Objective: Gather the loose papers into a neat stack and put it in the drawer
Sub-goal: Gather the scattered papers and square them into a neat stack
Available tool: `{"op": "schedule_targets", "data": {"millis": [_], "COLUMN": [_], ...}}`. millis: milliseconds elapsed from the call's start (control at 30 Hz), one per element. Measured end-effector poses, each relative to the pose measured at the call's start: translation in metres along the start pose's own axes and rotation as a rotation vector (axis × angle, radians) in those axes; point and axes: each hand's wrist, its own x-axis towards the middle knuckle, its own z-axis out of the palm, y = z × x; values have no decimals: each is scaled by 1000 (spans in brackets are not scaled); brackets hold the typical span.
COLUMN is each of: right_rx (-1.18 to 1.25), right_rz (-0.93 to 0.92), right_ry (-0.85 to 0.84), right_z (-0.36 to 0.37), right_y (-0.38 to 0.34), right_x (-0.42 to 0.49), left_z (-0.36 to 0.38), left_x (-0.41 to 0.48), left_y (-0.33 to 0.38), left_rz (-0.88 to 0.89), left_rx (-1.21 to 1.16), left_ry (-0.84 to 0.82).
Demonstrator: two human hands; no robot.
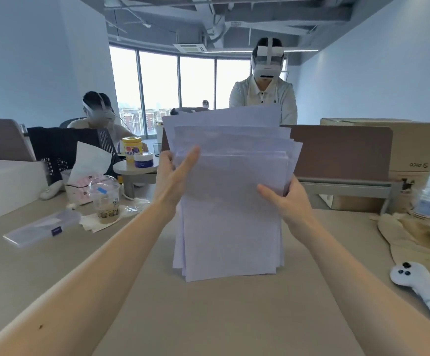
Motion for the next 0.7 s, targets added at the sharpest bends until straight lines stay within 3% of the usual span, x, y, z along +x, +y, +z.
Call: {"op": "schedule_targets", "data": {"millis": [200, 400, 533, 700], "right_rx": [69, 51, 61, 113], "right_rz": [10, 9, -5, 36], "right_ry": [4, 37, 130, 224], "right_z": [0, -2, -3, -2], "right_y": [-6, -3, 1, -4], "right_x": [2, 4, 5, 4], "left_z": [13, 18, 6, -3], "left_x": [20, 20, 11, -9], "left_y": [45, 41, 15, -39], "left_rz": [-133, -52, 73, -91], "left_rx": [-68, -155, -173, 61], "left_ry": [112, 162, -27, -303]}}
